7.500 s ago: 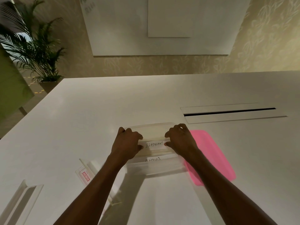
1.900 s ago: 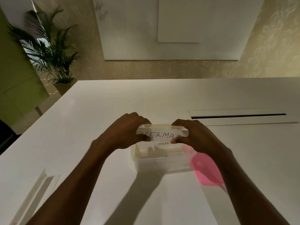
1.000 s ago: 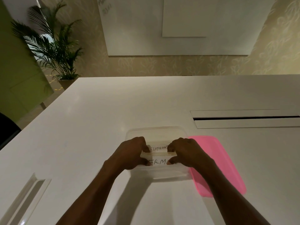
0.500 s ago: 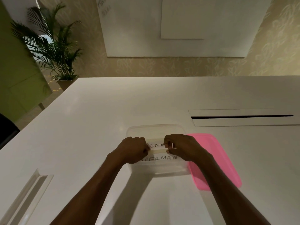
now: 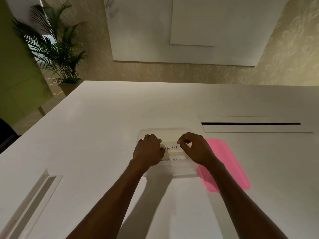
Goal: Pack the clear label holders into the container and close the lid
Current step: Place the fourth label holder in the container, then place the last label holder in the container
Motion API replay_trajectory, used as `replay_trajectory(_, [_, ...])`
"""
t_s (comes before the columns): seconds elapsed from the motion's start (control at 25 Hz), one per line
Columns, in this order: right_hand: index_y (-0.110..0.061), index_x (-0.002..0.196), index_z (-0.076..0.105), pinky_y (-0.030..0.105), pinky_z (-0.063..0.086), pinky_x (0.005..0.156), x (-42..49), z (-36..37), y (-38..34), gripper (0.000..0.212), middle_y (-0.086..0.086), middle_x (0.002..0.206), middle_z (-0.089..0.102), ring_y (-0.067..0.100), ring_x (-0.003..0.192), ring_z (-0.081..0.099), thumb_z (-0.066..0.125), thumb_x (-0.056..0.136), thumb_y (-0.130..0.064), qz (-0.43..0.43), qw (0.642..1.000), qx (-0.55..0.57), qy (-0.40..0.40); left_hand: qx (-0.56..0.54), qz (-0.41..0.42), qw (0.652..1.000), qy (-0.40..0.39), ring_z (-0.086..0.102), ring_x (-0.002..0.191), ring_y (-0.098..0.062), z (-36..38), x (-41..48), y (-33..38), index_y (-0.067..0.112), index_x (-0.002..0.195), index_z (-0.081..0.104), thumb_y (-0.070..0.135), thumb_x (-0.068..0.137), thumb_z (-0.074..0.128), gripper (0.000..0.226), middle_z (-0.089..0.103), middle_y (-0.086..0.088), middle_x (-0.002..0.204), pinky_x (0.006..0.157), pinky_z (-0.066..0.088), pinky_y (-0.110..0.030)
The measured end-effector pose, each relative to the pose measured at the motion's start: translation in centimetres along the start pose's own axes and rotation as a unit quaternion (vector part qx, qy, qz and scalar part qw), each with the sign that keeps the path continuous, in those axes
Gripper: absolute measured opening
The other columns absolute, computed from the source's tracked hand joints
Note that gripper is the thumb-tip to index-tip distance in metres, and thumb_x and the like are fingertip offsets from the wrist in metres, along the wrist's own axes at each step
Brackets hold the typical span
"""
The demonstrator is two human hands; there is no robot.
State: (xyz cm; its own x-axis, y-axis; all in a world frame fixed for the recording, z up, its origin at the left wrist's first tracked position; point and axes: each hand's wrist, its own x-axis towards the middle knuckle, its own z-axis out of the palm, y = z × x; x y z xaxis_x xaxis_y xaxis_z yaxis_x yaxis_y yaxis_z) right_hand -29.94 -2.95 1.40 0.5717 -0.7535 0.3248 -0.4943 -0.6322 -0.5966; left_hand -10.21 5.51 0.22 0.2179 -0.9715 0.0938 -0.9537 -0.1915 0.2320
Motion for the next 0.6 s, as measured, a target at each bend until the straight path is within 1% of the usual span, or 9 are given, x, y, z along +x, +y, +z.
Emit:
replay_trajectory(0.08, [-0.007,0.093,0.074,0.043,0.056,0.089,-0.1,-0.4,-0.4,0.008,0.003,0.093,0.075,0.022,0.091,0.07,0.066,0.094,-0.005,-0.011,1.0,0.003,0.013,-0.004,0.002,1.0,-0.008,0.05,0.128,-0.027,-0.3,0.0,0.1,0.015,0.137,0.06,0.039,0.102,0.05,0.043,0.058,-0.007,0.134,0.098,0.042,-0.04])
replay_trajectory(0.16, [-0.009,0.097,0.073,0.042,0.054,0.091,-0.1,-0.6,-1.0,0.007,0.002,0.098,0.073,0.021,0.096,0.067,0.066,0.096,-0.01,-0.037,0.998,-0.049,0.01,-0.041,0.008,0.999,-0.001,0.052,0.13,-0.028,-0.9,-0.2,0.3,0.014,0.138,0.06,0.037,0.103,0.05,0.043,0.058,-0.008,0.137,0.101,0.043,-0.041])
replay_trajectory(0.2, [-0.011,0.099,0.073,0.039,0.053,0.092,-0.1,-0.5,-1.5,0.007,-0.001,0.1,0.072,0.019,0.099,0.066,0.066,0.097,-0.013,-0.046,0.996,-0.073,0.018,-0.066,0.015,0.998,0.017,0.052,0.131,-0.027,-1.3,-0.6,0.1,0.014,0.139,0.059,0.035,0.103,0.052,0.042,0.058,-0.007,0.138,0.103,0.043,-0.041])
replay_trajectory(0.28, [-0.014,0.101,0.071,0.032,0.052,0.088,-0.2,0.0,-3.1,0.007,-0.005,0.1,0.07,0.016,0.099,0.064,0.066,0.098,-0.017,-0.057,0.993,-0.084,0.06,-0.104,0.03,0.99,0.092,0.056,0.127,-0.026,-2.4,-1.8,-0.6,0.015,0.135,0.062,0.031,0.102,0.055,0.037,0.063,-0.006,0.132,0.102,0.045,-0.041])
replay_trajectory(0.36, [-0.017,0.099,0.069,0.033,0.052,0.083,-0.2,1.1,-5.6,0.005,-0.006,0.096,0.069,0.014,0.094,0.063,0.065,0.098,-0.019,-0.062,0.991,-0.072,0.099,-0.154,0.026,0.976,0.154,0.063,0.111,-0.024,-3.8,-3.3,-2.0,0.016,0.126,0.066,0.027,0.101,0.058,0.029,0.07,-0.003,0.114,0.094,0.049,-0.04])
replay_trajectory(0.44, [-0.022,0.095,0.067,0.036,0.053,0.078,-0.1,2.5,-8.2,0.005,-0.008,0.089,0.067,0.013,0.086,0.061,0.062,0.098,-0.021,-0.063,0.989,-0.057,0.122,-0.198,0.002,0.962,0.187,0.068,0.087,-0.019,-5.3,-5.2,-4.0,0.02,0.119,0.068,0.027,0.1,0.058,0.023,0.073,0.003,0.088,0.077,0.053,-0.035])
replay_trajectory(0.52, [-0.027,0.093,0.065,0.037,0.054,0.074,-0.1,4.7,-11.3,0.008,-0.008,0.083,0.065,0.012,0.079,0.06,0.06,0.098,-0.024,-0.057,0.989,-0.034,0.131,-0.208,-0.039,0.956,0.205,0.066,0.066,-0.014,-6.8,-7.4,-7.5,0.026,0.115,0.066,0.03,0.099,0.058,0.018,0.068,0.006,0.066,0.062,0.049,-0.029])
replay_trajectory(0.6, [-0.03,0.094,0.065,0.038,0.054,0.071,-0.3,7.3,-14.6,0.008,-0.008,0.077,0.064,0.012,0.073,0.06,0.06,0.098,-0.025,-0.052,0.99,-0.005,0.134,-0.201,-0.072,0.951,0.225,0.063,0.057,-0.012,-8.0,-9.8,-11.5,0.028,0.11,0.065,0.03,0.099,0.058,0.013,0.063,0.006,0.058,0.056,0.044,-0.028])
